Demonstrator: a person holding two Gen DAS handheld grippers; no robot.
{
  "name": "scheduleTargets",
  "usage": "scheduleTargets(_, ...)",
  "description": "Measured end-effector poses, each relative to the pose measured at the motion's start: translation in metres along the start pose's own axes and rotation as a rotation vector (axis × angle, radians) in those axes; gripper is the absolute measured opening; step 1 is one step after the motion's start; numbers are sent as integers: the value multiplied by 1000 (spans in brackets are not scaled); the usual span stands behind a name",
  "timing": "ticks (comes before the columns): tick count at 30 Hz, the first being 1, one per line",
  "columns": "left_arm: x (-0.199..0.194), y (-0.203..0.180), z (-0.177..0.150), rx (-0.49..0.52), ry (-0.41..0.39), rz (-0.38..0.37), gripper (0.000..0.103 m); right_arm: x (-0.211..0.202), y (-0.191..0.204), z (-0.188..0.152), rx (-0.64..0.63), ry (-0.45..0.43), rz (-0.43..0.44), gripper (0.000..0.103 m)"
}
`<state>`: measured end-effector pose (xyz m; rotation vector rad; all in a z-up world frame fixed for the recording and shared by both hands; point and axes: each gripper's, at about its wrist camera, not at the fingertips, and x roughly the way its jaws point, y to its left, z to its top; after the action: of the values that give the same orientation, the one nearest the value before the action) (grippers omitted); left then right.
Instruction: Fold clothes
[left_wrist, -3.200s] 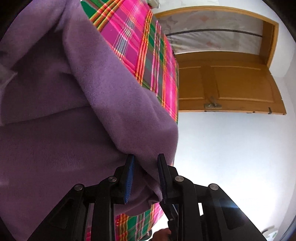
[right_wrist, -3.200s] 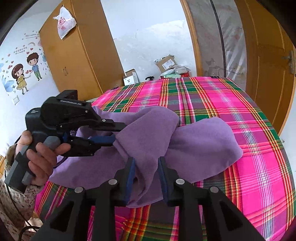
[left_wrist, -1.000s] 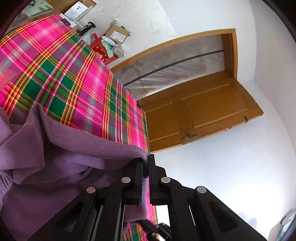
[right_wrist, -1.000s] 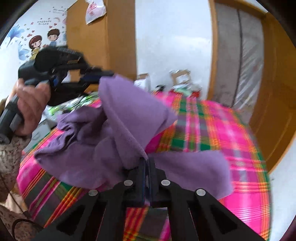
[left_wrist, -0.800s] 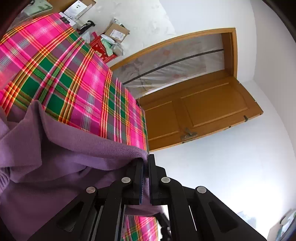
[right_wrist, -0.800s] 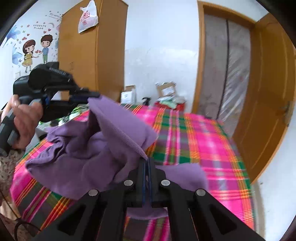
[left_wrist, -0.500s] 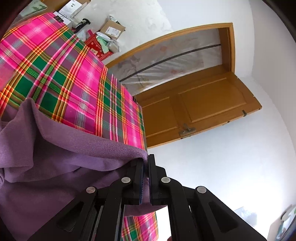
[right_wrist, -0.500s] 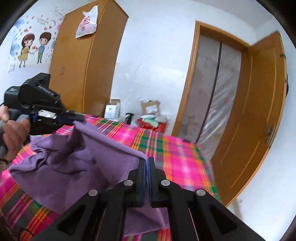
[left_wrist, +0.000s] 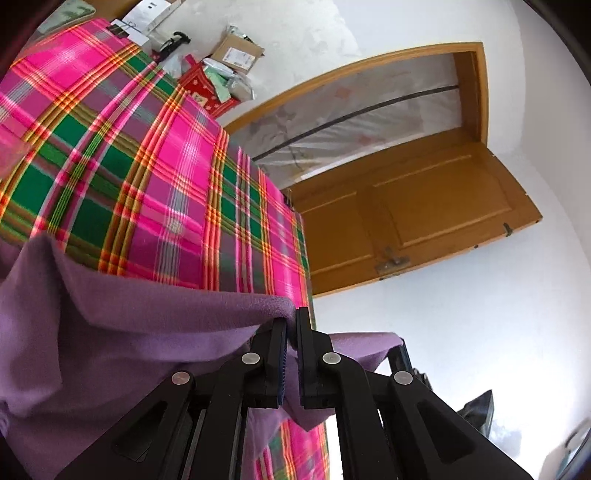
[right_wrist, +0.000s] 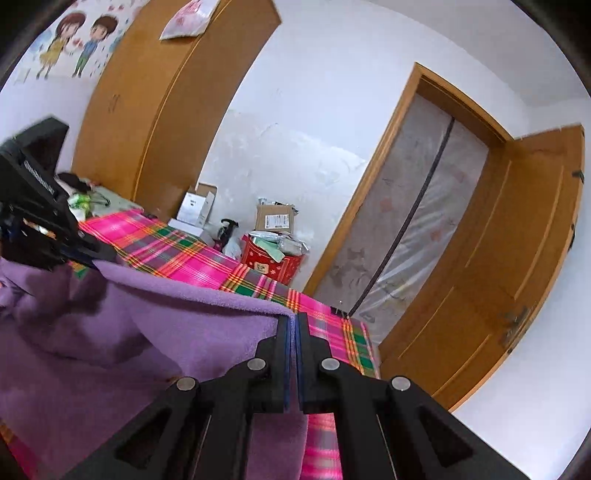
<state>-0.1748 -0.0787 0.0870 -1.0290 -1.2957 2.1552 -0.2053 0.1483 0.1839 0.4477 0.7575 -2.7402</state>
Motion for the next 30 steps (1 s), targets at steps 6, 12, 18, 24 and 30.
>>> scheduleTargets(6, 13, 0, 21, 21, -22, 45, 5, 40, 4, 13, -91, -4, -22, 2)
scheduleTargets(12, 24, 5, 38, 18, -40, 74, 5, 74, 10, 22, -155, -18, -43, 2)
scheduleTargets(18, 37, 17, 47, -7, -33, 114, 5, 113, 20, 22, -174, -14, -15, 2)
scheduleTargets(24, 45, 31, 52, -39, -31, 151, 4, 149, 37, 13, -194, 66, 16, 2)
scheduleTargets(30, 49, 43, 54, -67, -10, 186, 9, 163, 47, -1, -184, 166, 38, 2)
